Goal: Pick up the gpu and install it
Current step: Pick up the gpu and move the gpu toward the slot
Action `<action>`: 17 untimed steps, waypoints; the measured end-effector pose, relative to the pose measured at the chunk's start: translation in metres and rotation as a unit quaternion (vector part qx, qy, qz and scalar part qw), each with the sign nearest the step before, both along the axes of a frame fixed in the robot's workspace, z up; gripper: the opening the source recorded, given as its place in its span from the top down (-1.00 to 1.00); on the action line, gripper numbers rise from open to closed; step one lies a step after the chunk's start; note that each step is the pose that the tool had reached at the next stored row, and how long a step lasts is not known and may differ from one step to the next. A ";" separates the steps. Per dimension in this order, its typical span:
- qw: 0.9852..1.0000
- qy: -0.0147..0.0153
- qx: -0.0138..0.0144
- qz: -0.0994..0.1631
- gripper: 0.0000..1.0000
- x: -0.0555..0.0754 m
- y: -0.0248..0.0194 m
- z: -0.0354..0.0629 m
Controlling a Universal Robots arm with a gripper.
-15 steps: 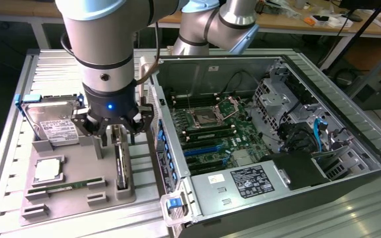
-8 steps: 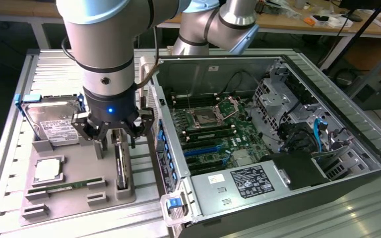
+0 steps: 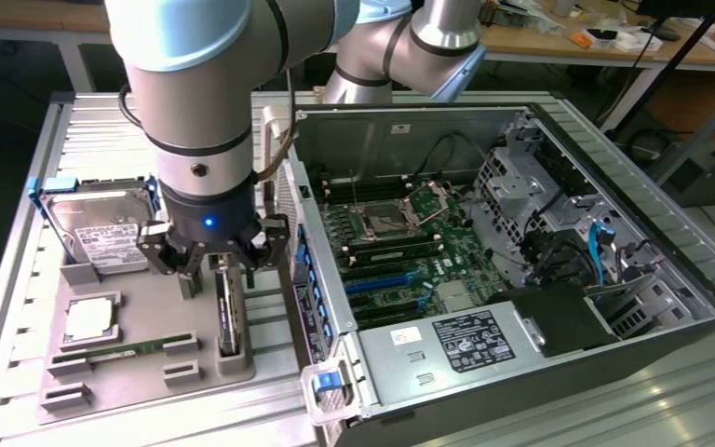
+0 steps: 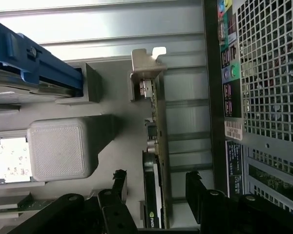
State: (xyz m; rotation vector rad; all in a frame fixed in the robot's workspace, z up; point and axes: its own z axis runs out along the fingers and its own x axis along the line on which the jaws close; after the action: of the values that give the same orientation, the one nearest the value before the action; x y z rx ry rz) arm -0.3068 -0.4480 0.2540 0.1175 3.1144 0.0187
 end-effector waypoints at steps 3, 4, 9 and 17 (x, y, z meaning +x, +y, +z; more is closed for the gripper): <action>1.000 0.000 0.000 0.000 -0.20 0.000 -0.0015 -0.0025; 1.000 0.000 0.000 0.000 -0.20 0.000 -0.0022 -0.0030; 1.000 0.000 0.000 0.000 -0.20 -0.001 -0.0050 -0.0054; 1.000 0.000 0.000 0.000 -0.20 -0.002 -0.0069 -0.0090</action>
State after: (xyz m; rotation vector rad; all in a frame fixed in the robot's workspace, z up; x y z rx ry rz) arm -0.3085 -0.4549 0.2450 0.1174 3.1144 0.0179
